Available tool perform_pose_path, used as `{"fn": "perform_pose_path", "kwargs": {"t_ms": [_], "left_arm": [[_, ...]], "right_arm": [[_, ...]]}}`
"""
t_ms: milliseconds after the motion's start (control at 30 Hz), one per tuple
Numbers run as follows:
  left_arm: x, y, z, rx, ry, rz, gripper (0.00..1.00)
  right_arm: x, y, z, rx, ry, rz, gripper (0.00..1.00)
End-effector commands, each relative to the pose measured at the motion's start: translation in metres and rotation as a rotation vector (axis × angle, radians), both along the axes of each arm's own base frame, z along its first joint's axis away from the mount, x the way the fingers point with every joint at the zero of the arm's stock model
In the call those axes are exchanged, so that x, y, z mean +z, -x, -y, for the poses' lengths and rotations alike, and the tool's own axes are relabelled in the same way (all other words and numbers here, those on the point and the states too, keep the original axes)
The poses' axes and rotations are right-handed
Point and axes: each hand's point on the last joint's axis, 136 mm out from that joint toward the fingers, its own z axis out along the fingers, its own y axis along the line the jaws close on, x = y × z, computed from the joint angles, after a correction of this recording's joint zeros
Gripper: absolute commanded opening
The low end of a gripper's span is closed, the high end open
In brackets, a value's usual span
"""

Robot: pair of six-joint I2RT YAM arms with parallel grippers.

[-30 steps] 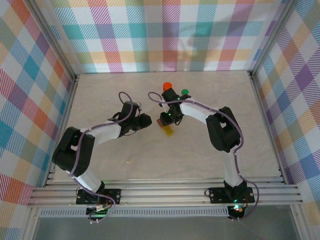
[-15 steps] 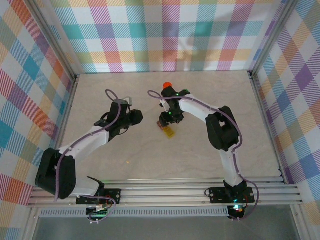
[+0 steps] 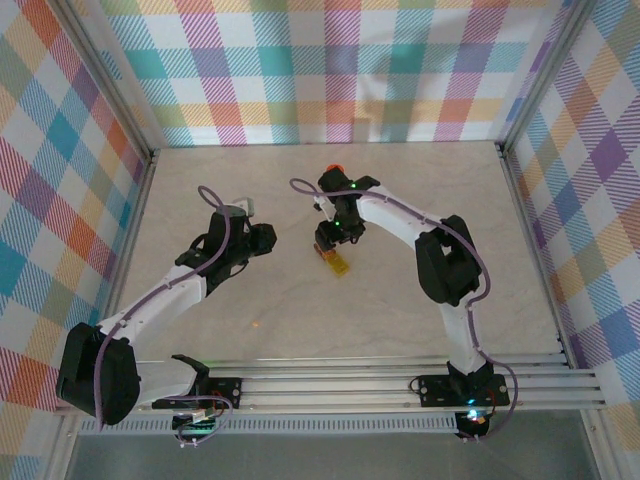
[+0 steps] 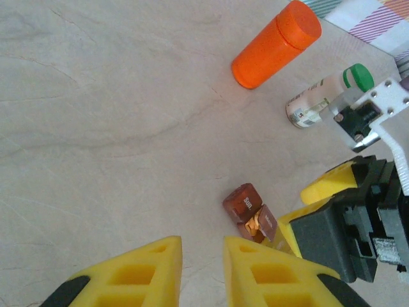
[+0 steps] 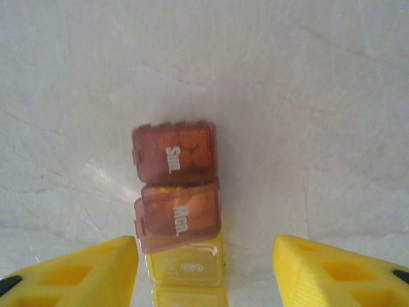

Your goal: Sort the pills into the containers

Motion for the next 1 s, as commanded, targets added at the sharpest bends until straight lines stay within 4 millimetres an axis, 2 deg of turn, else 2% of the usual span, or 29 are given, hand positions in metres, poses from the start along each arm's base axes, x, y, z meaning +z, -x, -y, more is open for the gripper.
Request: {"fn": "perform_pose_path", "kwargs": {"t_ms": [0, 233, 400, 600, 767, 867, 967], "left_arm": [[-0.004, 0.004, -0.006, 0.003, -0.02, 0.003, 0.24], [-0.005, 0.004, -0.007, 0.003, -0.024, 0.002, 0.24], [-0.005, 0.004, -0.008, 0.009, -0.024, 0.008, 0.24], [-0.005, 0.003, -0.008, 0.011, -0.021, 0.013, 0.24], [-0.008, 0.002, -0.006, 0.003, -0.023, 0.004, 0.24], [-0.011, 0.002, -0.007, 0.001, -0.034, -0.002, 0.24], [-0.012, 0.001, -0.007, 0.003, -0.035, -0.003, 0.24]], "right_arm": [[-0.004, -0.001, 0.003, 0.015, 0.03, -0.011, 0.59], [-0.003, -0.007, 0.008, 0.008, 0.035, -0.011, 0.59], [-0.012, -0.005, 0.007, 0.013, 0.035, -0.037, 0.58], [-0.055, 0.002, 0.01, -0.01, 0.08, -0.093, 0.56], [-0.091, 0.004, 0.033, -0.019, 0.223, -0.13, 0.54], [-0.091, 0.006, 0.035, -0.007, 0.226, -0.126, 0.53], [-0.074, 0.004, 0.023, 0.005, 0.155, -0.117, 0.53]]}}
